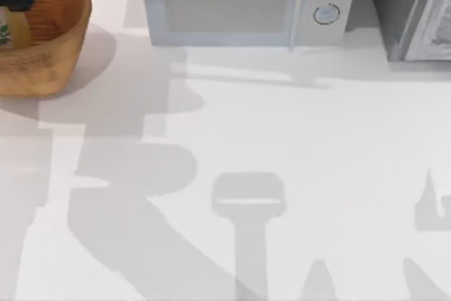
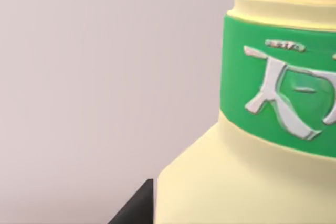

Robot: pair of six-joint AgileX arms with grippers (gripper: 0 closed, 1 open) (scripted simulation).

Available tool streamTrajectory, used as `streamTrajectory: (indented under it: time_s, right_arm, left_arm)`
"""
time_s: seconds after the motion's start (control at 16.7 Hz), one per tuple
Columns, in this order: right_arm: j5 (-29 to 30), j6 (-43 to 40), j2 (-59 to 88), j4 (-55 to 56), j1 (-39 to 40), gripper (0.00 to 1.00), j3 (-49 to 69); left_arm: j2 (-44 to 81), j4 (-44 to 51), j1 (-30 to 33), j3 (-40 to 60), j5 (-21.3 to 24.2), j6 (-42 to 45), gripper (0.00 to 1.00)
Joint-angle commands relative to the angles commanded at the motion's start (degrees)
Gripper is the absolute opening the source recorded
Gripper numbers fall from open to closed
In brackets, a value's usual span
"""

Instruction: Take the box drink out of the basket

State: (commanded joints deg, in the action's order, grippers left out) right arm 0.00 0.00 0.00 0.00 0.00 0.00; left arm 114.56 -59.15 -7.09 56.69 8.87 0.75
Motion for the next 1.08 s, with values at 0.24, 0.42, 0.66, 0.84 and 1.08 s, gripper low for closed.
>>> streamTrajectory:
  time_s: [0.24,0.42,0.66,0.84,1.08]
  right_arm:
    - [0.0,0.0,0.0,0.0,0.0,1.0,0.0]
    - [0.0,0.0,0.0,0.0,0.0,1.0,0.0]
    - [0.0,0.0,0.0,0.0,0.0,1.0,0.0]
    - [0.0,0.0,0.0,0.0,0.0,1.0,0.0]
    - [0.0,0.0,0.0,0.0,0.0,1.0,0.0]
  left_arm:
    - [-7.06,13.74,0.04,5.45,-0.14,0.06,0.0]
    - [-12.18,23.01,0.06,9.32,-0.24,0.08,0.0]
    - [-15.01,27.21,0.07,11.66,-0.29,0.1,0.0]
    - [-14.82,27.06,0.01,11.52,-0.31,0.2,0.0]
    - [-18.48,28.88,0.28,8.54,-0.68,-0.06,0.0]
